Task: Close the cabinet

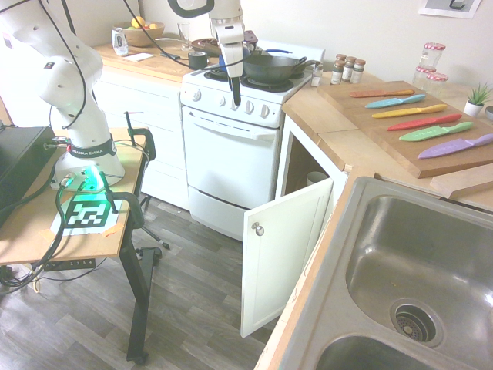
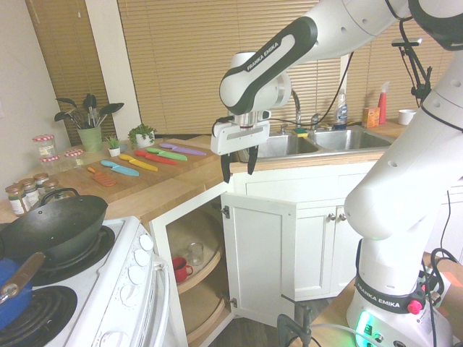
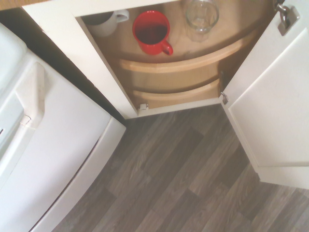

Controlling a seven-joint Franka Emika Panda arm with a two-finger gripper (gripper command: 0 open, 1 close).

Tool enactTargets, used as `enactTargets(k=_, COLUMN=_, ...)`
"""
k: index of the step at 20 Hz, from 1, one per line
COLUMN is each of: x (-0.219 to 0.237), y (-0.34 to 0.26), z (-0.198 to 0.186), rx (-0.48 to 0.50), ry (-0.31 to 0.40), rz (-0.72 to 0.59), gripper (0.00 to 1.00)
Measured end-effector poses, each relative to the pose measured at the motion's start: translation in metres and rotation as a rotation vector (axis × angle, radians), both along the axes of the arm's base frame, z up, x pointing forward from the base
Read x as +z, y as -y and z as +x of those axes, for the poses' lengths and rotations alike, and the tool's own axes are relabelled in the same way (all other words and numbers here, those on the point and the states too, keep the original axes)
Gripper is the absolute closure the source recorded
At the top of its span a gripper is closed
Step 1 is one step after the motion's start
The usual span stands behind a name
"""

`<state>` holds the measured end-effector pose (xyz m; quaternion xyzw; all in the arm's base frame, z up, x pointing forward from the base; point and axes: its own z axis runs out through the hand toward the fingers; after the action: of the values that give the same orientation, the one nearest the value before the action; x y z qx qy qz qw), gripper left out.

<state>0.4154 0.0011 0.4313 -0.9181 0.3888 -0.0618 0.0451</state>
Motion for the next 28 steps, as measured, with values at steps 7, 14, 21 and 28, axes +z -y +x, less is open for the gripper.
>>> enactTargets(k=7, x=-0.006, y=0.025, z=0.001, rx=-0.014, ry=-0.006, rz=0.016, gripper=0.00)
enactTargets(k=14, x=-0.047, y=0.094, z=0.011, rx=-0.063, ry=-0.025, rz=0.020, gripper=0.00)
enactTargets(k=21, x=-0.088, y=0.162, z=0.028, rx=-0.122, ry=-0.058, rz=0.056, gripper=0.00)
enactTargets(k=28, x=-0.118, y=0.230, z=0.047, rx=-0.159, ry=-0.061, rz=0.101, gripper=0.00)
